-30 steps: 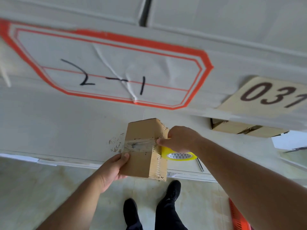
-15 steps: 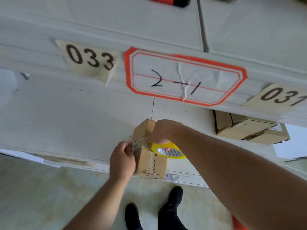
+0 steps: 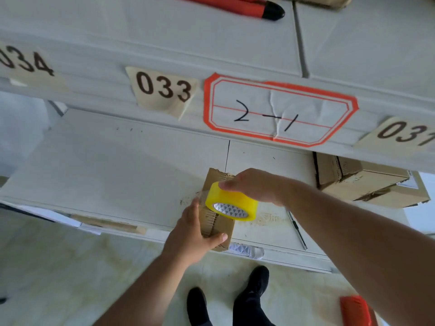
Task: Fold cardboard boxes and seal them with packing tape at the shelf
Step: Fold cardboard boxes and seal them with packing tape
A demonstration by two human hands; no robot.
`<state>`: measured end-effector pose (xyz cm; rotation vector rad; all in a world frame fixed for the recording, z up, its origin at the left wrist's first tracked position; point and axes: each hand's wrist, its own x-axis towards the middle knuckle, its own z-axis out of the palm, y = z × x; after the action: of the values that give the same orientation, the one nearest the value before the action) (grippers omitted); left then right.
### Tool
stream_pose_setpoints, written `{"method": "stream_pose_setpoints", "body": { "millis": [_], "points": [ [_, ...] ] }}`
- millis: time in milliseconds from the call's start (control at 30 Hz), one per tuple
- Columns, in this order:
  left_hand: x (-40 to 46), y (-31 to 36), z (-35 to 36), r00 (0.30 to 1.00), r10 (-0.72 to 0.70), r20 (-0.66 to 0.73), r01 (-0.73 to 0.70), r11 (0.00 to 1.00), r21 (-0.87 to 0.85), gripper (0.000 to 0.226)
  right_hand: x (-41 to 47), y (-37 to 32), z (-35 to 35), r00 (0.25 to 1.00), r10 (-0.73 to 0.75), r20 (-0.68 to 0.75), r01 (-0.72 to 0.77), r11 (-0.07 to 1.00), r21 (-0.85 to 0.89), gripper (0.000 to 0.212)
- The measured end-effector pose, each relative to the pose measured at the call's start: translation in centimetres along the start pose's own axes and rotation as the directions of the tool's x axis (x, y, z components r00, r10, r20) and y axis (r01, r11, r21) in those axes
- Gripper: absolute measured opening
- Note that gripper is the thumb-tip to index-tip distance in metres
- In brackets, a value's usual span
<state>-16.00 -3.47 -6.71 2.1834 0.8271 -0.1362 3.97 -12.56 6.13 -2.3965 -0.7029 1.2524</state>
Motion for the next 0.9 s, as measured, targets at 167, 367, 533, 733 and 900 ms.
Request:
{"method": "stream_pose_setpoints", "body": {
  "millis": [167, 367, 533, 733, 900],
  "points": [
    [-0.5, 2.4, 0.7, 0.997, 0.041, -0.072, -0.029, 0.985, 0.167, 0.132, -0.3, -0.7, 1.4, 0.997, -0.068, -0.046, 0.067, 0.998, -0.016, 0.053],
    [0.4, 3.8, 0.7, 0.996, -0.083, -0.043, 0.092, 0.947, 0.306, 0.149, 0.0, -0.5, 1.5, 0.991, -0.091, -0.101, 0.093, 0.996, 0.01, 0.065],
    [1.0, 4.1, 0.5, 0.998, -0.057, -0.013, 0.059, 0.951, 0.303, 0.146, -0.2, -0.4, 1.0, 0.987, -0.093, -0.131, 0.084, 0.994, -0.073, 0.064],
    [1.2, 3.9, 0.6, 1.0, -0.027, 0.006, 0.023, 0.938, 0.345, 0.141, -0.2, 0.5, 0.1, 0.983, -0.134, -0.127, 0.096, 0.958, -0.27, 0.062],
    [1.1, 4.0, 0.5, 1.0, -0.02, 0.0, 0.018, 0.933, 0.36, 0.14, -0.4, 4.3, -0.9, 0.982, -0.031, -0.186, -0.067, 0.864, -0.5, 0.067]
  ]
}}
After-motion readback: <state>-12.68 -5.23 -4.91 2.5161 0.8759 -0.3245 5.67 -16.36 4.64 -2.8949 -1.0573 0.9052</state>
